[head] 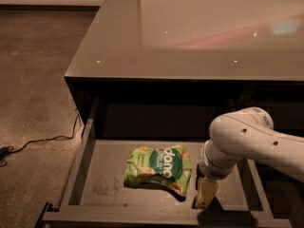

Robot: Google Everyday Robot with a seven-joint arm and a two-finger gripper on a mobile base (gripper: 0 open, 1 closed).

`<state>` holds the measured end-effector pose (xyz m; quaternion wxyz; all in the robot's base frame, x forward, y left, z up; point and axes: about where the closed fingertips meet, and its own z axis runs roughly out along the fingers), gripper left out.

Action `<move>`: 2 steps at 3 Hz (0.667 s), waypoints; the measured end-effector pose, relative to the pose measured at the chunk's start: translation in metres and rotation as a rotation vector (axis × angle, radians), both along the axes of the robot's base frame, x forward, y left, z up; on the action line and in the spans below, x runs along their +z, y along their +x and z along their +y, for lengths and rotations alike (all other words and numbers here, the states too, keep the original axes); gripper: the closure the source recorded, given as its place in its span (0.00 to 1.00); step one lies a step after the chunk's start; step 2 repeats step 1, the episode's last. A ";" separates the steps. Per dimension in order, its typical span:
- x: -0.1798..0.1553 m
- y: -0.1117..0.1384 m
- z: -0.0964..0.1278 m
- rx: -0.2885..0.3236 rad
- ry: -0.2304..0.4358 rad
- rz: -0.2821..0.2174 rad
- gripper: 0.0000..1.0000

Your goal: Open top drawer

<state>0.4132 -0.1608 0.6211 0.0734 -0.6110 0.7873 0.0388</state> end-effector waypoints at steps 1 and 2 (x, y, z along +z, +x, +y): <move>0.000 0.000 0.000 0.000 0.000 0.000 0.00; 0.000 0.000 0.000 0.000 0.000 0.000 0.00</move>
Offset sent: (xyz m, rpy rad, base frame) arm 0.0000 0.0000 0.0000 0.0000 0.0000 0.0000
